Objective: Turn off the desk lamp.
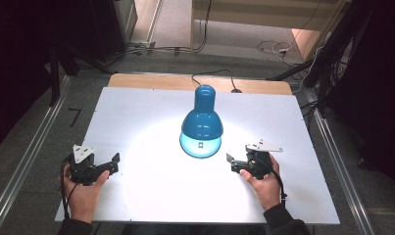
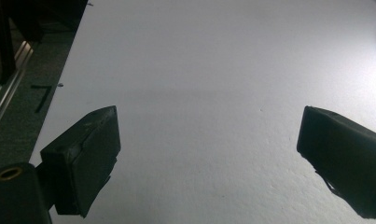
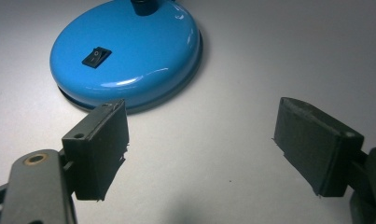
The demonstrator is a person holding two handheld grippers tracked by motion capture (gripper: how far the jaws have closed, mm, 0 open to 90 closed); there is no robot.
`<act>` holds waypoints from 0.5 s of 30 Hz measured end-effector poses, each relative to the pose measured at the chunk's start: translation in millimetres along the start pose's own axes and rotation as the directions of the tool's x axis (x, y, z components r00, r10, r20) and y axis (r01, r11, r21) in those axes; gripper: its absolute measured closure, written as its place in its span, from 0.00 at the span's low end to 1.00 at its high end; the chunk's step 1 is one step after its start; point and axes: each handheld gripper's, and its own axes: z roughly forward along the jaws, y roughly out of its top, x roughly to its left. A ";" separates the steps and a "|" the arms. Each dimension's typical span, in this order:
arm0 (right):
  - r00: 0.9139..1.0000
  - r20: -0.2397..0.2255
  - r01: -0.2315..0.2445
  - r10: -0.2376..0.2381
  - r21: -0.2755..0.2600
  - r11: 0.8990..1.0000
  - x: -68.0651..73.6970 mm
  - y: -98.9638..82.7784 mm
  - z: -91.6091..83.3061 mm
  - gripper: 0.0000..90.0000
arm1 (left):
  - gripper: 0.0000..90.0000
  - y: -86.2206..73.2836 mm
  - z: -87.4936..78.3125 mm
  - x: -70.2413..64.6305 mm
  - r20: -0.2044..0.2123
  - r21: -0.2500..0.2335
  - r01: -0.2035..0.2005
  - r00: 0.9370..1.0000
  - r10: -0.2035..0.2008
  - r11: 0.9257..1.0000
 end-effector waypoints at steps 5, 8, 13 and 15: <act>1.000 -0.005 0.014 -0.014 0.001 1.000 8.2 2.1 6.3 0.20 | 0.07 0.0 -0.2 0.2 0.001 0.000 0.000 1.000 0.000 1.000; 1.000 -0.010 0.022 -0.022 0.000 1.000 12.7 3.5 10.3 0.21 | 0.07 0.0 -0.4 0.4 0.003 -0.001 0.000 1.000 0.000 1.000; 0.999 -0.013 0.039 -0.039 -0.013 0.999 22.5 5.8 15.9 0.30 | 0.07 -0.1 -0.5 0.5 0.003 0.000 -0.001 1.000 0.001 1.000; 0.999 -0.014 0.046 -0.046 -0.015 0.999 23.6 6.0 16.6 0.33 | 0.07 -0.1 -0.3 0.4 0.003 0.000 0.001 1.000 -0.001 1.000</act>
